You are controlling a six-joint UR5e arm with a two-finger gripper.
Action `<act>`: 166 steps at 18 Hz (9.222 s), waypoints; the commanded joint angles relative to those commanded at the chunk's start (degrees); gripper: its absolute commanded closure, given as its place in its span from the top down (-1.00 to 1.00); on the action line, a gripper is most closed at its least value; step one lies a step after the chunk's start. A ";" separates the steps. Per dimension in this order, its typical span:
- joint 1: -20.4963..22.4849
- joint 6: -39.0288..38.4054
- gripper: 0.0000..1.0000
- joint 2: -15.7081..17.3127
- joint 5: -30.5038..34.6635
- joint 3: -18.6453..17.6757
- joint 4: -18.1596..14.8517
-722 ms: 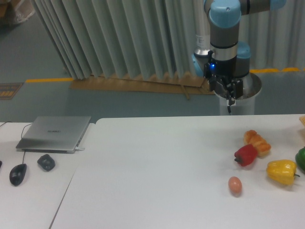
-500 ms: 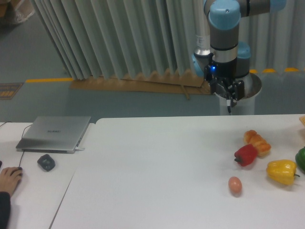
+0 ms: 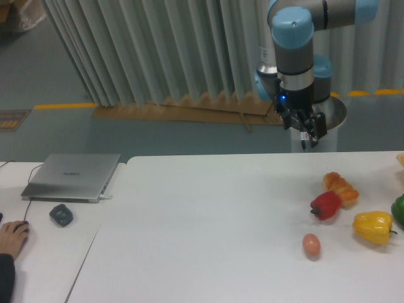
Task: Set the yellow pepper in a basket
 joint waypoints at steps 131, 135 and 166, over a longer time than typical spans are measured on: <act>16.60 42.98 0.14 -13.53 4.06 1.83 10.63; 23.45 42.89 0.14 -12.48 -4.03 1.92 9.14; 35.16 66.27 1.00 -19.42 4.13 4.21 16.16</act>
